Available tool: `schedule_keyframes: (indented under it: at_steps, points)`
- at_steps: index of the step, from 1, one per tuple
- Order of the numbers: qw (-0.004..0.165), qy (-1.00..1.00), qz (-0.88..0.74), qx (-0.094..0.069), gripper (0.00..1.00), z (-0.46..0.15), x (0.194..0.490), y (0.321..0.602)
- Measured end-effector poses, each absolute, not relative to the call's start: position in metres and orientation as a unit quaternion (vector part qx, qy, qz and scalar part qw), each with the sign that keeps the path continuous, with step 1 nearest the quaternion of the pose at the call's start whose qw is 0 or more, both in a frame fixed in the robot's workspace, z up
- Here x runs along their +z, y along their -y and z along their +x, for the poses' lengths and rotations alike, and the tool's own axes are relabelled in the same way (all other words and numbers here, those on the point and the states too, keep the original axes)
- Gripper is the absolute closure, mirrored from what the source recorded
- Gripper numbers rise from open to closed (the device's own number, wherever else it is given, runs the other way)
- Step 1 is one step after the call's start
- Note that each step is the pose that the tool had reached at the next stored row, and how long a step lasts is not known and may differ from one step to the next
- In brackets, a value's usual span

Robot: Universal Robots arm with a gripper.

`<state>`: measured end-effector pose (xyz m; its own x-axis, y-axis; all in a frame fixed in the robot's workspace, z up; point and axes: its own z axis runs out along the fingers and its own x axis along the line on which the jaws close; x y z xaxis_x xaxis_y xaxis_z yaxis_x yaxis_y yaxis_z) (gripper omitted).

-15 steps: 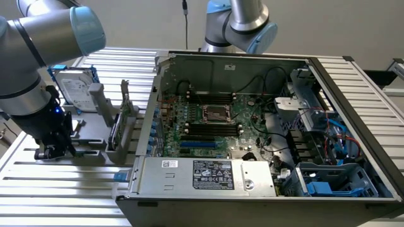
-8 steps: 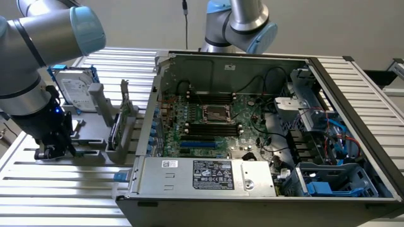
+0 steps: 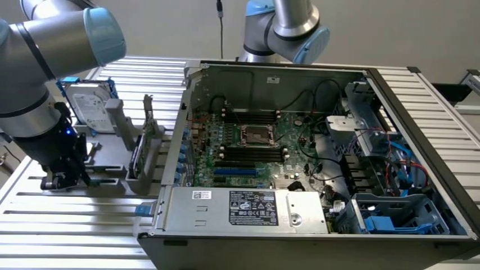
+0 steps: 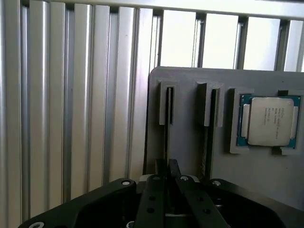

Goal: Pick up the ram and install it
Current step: 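Pick up the ram and move it above insertion slot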

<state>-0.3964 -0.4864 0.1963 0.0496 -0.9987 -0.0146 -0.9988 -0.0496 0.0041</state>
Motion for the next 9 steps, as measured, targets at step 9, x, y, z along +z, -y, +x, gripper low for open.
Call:
schedule_keyframes:
  at_steps: [9]
  points:
    - [0.005, -0.694, -0.719, 0.008, 0.86, -0.3955, 0.1976, 0.4864]
